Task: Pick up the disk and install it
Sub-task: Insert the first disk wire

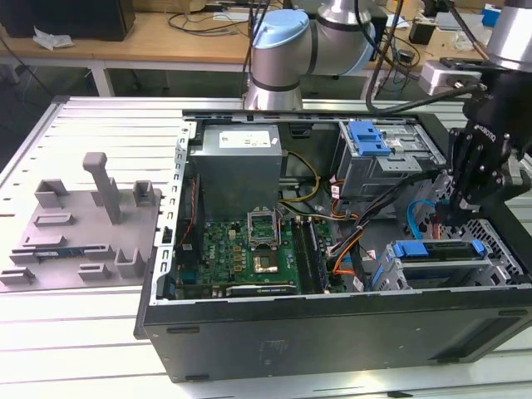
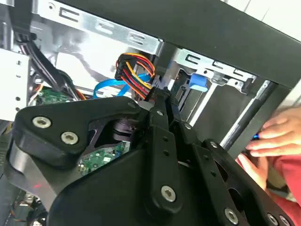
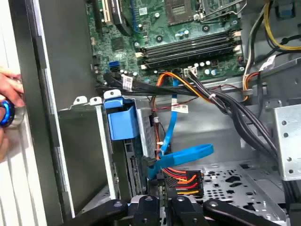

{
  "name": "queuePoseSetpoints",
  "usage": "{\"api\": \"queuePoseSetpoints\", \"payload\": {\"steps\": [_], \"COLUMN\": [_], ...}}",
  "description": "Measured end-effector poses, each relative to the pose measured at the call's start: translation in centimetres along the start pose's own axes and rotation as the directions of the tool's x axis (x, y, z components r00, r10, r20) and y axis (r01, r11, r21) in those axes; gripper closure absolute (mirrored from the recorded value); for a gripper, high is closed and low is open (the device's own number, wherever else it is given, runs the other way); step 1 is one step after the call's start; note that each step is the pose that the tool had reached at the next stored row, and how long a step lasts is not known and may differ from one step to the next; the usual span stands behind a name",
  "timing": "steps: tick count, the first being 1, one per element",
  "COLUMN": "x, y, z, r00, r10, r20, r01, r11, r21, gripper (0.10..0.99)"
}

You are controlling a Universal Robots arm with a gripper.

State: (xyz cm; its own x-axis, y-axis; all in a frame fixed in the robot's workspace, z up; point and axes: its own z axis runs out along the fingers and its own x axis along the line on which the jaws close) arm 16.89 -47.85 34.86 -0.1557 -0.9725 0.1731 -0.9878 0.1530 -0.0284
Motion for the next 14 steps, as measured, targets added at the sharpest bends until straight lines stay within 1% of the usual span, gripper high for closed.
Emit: {"api": "queuePoseSetpoints", "payload": {"steps": [1, 2, 3, 5, 7, 10, 14], "x": [0.42, 1.71, 2.93, 3.18, 3.63, 3.79, 3.83], "y": [-0.07, -0.27, -0.42, -0.44, -0.45, -0.38, -0.30], "z": [-0.11, -0.13, -0.06, -0.01, 0.07, 0.07, 0.08], "r00": [0.9996, 0.9991, 0.9973, 0.9963, 0.9946, 0.9943, 0.9924], "r10": [0.000, 0.000, -0.003, -0.004, -0.007, -0.021, -0.062], "r20": [0.0272, 0.0431, 0.0732, 0.0861, 0.1031, 0.1050, 0.1059], "r01": [0.001, 0.001, 0.003, 0.004, 0.008, 0.022, 0.063], "r11": [1.0000, 1.0000, 1.0000, 0.9999, 0.9999, 0.9997, 0.9980], "r21": [-0.003, -0.006, -0.008, -0.010, -0.011, -0.009, -0.001], "gripper": [0.918, 0.918, 0.918, 0.918, 0.918, 0.918, 0.918]}}
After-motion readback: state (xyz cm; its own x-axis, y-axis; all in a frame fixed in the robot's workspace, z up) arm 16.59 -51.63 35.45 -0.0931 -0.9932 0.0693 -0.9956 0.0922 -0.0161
